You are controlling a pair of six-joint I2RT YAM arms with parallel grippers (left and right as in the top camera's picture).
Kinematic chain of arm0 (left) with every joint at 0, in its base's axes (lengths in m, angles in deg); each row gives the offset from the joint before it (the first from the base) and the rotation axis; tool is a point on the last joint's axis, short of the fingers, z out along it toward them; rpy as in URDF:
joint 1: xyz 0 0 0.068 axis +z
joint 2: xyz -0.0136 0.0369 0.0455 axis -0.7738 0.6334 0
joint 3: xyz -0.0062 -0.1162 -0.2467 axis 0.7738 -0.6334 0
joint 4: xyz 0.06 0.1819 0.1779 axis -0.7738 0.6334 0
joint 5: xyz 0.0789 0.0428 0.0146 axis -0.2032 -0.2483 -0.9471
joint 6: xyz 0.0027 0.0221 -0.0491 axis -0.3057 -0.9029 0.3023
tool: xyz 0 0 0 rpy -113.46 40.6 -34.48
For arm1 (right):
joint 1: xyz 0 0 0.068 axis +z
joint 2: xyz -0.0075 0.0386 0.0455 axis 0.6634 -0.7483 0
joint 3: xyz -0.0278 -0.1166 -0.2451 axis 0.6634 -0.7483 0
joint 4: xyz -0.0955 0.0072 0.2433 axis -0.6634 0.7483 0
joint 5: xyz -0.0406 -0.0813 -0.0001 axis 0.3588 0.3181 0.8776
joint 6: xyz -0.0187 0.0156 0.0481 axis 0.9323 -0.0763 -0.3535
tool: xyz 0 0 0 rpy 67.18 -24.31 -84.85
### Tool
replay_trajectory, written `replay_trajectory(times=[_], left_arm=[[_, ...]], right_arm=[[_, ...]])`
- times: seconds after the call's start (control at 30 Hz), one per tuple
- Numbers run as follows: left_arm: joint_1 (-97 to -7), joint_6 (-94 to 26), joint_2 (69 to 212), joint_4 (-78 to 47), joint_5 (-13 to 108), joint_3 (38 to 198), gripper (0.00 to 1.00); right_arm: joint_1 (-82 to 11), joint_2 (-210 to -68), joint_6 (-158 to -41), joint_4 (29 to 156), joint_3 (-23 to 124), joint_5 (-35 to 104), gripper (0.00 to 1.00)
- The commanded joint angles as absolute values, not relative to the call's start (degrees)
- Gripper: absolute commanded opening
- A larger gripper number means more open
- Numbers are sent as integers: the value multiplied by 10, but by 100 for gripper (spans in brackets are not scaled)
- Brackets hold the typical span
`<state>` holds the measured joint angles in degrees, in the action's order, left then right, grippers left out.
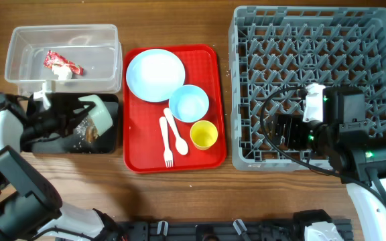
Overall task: Sort waste into correct bins and load items into the dishwasher rack
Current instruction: 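Tip the green bowl over the black tray to dump the rice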
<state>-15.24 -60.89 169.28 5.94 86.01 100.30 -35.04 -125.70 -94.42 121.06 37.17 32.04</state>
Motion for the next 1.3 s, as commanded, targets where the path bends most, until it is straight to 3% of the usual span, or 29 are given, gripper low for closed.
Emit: replay_trajectory(times=[0.0, 0.33, 0.63, 0.77, 0.87, 1.0, 1.17, 1.27], left_arm=[[-113, -619, 1701, 69, 953, 1013, 4], [-27, -553, 1701, 93, 1100, 1013, 4], [-20, -547, 1701, 80, 1091, 1013, 4], [-21, -574, 1701, 66, 1029, 1013, 4], [-33, -612, 1684, 109, 1046, 1013, 4], [-124, -639, 1584, 123, 955, 1015, 4], [-367, -509, 1478, 30, 602, 1015, 4], [-504, -463, 1486, 28, 461, 1015, 4]], right_arm=[[-352, -1257, -947, 1210, 379, 326, 100], [-352, -1257, -947, 1217, 379, 326, 100], [-352, -1257, -947, 1217, 379, 326, 100], [-352, -1257, -947, 1216, 379, 326, 100], [-352, -1257, -947, 1216, 379, 326, 100], [-352, -1257, -947, 1219, 379, 326, 100], [-352, -1257, -947, 1218, 379, 326, 100], [-352, -1257, -947, 1218, 379, 326, 100]])
